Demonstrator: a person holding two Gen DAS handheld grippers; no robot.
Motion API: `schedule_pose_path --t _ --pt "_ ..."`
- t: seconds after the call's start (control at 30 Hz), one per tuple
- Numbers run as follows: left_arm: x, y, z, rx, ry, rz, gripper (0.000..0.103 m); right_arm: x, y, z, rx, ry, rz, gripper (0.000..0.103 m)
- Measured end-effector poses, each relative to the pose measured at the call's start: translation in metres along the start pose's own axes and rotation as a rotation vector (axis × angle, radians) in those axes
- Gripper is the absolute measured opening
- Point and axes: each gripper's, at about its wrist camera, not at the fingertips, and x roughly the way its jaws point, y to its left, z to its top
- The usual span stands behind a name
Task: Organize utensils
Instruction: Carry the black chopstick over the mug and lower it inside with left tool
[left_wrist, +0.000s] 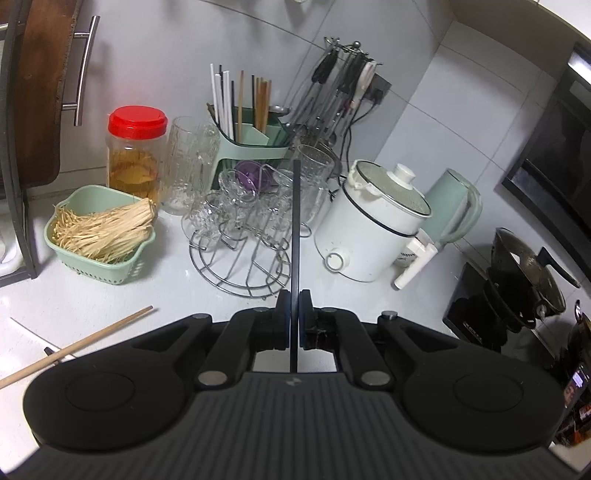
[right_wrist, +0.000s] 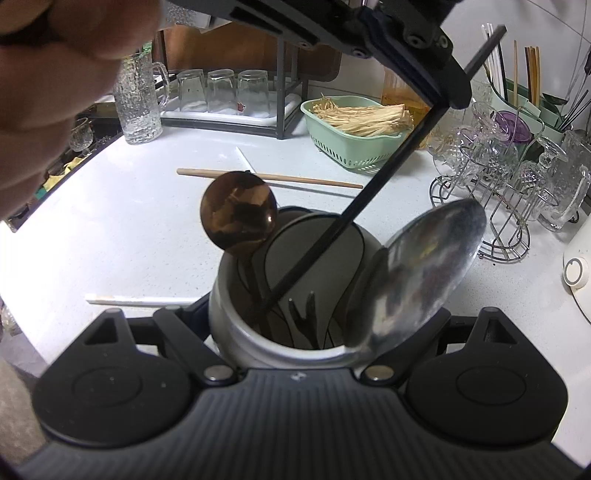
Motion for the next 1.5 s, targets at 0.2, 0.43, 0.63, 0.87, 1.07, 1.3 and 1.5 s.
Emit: schedule_pose_path --t 0.2,0.43,0.63,0.87,1.07,1.3,1.5 --pt "-0.015 -0.006 -0.006 0.021 0.036 0.024 0.005 0.0 0.0 0.0 0.0 -0.001 0.0 0.092" --pt "-0.037 -0.016 -0.008 0.019 0.068 0.042 0.005 0.001 0.0 0.0 0.0 0.0 0.0 0.092" --pt "-0.057 -0.02 -0.009 0.033 0.117 0.038 0.005 0.001 0.0 0.0 0.0 0.0 0.001 0.092" --pt "-0.063 -0.026 -0.015 0.007 0.202 0.027 0.005 0.001 0.0 0.0 0.001 -0.001 0.001 0.092" --pt "-0.054 -0.025 -0.025 -0.033 0.281 0.016 0.005 0.001 0.0 0.0 0.003 -0.002 0.0 0.092" --pt "-0.047 -0.021 -0.025 -0.042 0.329 0.015 0.005 0.002 0.002 0.0 0.007 -0.007 -0.006 0.092" --pt "-0.053 -0.021 -0.016 -0.042 0.315 0.024 0.008 -0.001 0.0 -0.002 0.008 -0.009 -0.006 0.092"
